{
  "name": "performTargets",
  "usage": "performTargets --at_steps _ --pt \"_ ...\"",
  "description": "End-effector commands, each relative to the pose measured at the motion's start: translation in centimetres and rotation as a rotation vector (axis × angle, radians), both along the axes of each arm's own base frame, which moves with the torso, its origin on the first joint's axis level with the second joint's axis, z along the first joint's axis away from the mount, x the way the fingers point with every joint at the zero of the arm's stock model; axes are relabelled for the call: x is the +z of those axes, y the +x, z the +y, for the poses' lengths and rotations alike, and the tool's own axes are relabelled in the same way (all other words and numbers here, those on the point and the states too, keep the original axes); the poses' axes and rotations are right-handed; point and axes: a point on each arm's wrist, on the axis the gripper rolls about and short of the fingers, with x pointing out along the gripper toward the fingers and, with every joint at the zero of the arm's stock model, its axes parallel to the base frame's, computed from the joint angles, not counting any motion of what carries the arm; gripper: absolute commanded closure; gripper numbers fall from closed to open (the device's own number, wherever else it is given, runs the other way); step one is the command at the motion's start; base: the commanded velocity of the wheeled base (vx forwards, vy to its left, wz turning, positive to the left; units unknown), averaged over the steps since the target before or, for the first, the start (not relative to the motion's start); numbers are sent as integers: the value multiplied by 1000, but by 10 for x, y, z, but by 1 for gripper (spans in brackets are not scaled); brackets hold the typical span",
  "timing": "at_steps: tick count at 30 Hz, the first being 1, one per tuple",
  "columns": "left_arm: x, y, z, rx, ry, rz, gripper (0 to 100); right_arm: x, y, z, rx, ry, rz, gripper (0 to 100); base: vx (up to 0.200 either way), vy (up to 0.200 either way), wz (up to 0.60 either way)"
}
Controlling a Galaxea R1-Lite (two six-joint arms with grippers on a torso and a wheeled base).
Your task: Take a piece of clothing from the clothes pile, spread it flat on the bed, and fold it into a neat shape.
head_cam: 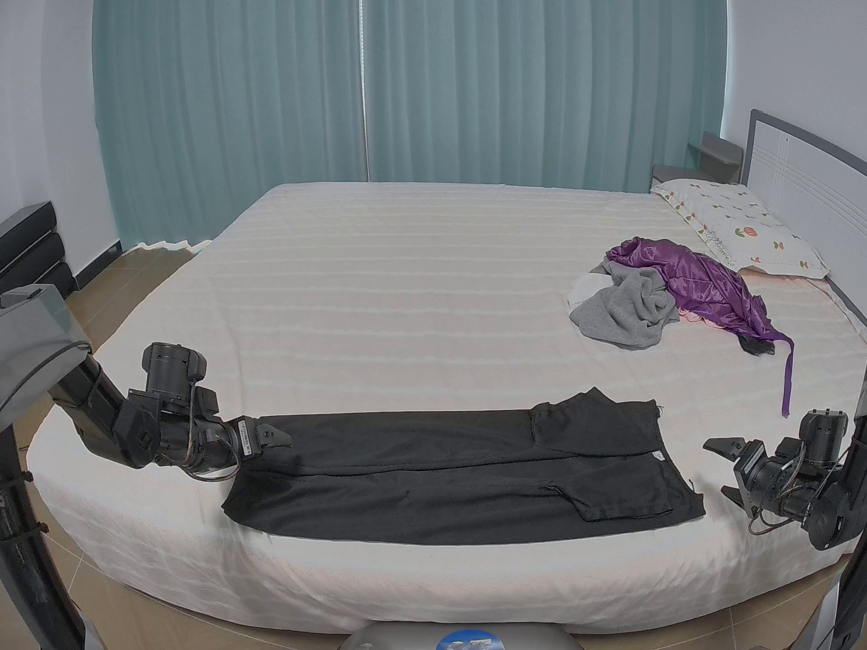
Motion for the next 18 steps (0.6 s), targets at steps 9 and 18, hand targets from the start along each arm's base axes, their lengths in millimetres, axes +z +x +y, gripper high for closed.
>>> performTargets --at_steps 9,18 --pt "-34 16 -2 -6 96 -6 0 -14 -4 3 14 8 41 0 0 0 0" --pt "-34 12 -3 -9 101 -12 0 -14 -4 3 14 8 39 0 0 0 0"
